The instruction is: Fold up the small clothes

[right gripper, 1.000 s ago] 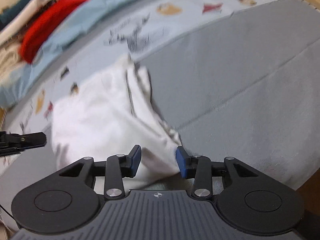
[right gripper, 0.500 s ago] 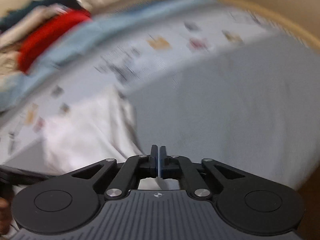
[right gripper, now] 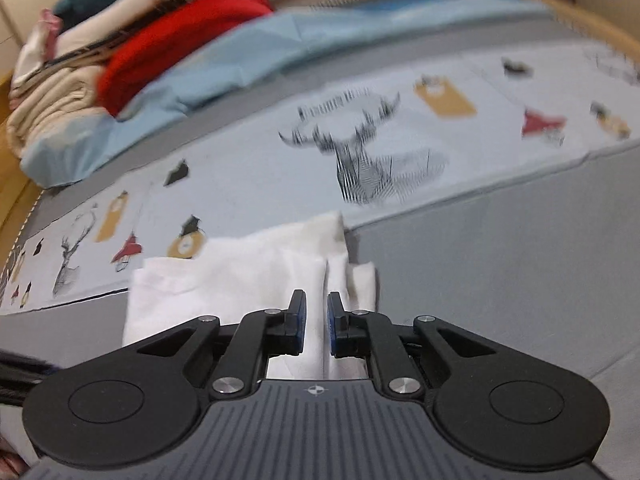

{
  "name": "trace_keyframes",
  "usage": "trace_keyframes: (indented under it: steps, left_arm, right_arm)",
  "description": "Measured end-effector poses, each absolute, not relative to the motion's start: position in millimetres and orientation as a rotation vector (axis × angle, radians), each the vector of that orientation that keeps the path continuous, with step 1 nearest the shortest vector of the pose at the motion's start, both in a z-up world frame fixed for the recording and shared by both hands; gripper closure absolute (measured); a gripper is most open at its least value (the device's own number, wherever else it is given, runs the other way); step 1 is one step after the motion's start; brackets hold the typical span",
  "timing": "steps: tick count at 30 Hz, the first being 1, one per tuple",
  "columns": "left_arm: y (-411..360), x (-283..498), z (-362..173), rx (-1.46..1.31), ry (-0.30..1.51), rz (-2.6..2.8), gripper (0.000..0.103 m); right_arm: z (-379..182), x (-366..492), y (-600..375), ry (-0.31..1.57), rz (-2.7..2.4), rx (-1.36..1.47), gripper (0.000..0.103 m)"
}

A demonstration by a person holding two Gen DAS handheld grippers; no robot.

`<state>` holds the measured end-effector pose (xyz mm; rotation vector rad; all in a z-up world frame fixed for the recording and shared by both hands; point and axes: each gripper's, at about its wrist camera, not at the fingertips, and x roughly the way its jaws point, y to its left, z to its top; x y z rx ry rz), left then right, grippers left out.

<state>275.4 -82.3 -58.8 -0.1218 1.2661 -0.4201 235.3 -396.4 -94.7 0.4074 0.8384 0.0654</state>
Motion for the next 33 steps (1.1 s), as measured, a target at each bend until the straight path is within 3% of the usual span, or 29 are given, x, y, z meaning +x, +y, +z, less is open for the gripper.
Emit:
trace_keyframes:
  steps: [7, 9, 14, 20, 25, 28, 31, 33]
  left_arm:
    - [-65.4, 279.6, -57.7, -0.117, 1.269, -0.395, 0.072]
    - [-63.5, 281.1, -58.4, -0.12, 1.267, -0.385, 0.072]
    - [-68.8, 284.0, -58.3, -0.14, 1.252, -0.385, 0.072]
    - [-87.1, 282.2, -59.7, -0.138, 1.235, -0.407, 0.072]
    - [-95.1, 284.7, -56.8, -0.172, 1.205, -0.428, 0.072]
    - [-101.1, 287.3, -64.2, -0.177, 1.216, -0.429, 0.072]
    - [-106.8, 291.6, -86.6, -0.145, 1.282, -0.393, 0.07]
    - [-107.8, 293.0, -93.4, -0.13, 1.294, -0.366, 0.067]
  right_arm:
    - [-120.9, 266.2, -389.5, 0.877, 0.075, 0.471, 0.083]
    - [-119.1, 269.5, -384.7, 0.863, 0.106, 0.45, 0.1]
    - [-90.1, 259.5, -390.2, 0.704, 0.04, 0.403, 0.1]
    - [-104.0, 257.5, -403.8, 0.802, -0.153, 0.298, 0.096]
    - [-70.4, 227.7, -402.5, 0.653, 0.137, 0.367, 0.096]
    - [-74.6, 217.7, -384.0, 0.75, 0.364, 0.298, 0.096]
    - [-110.9, 219.6, -366.8, 0.993, 0.327, 0.102, 0.101]
    - [-122.5, 218.0, -371.5, 1.039, 0.323, 0.08, 0.102]
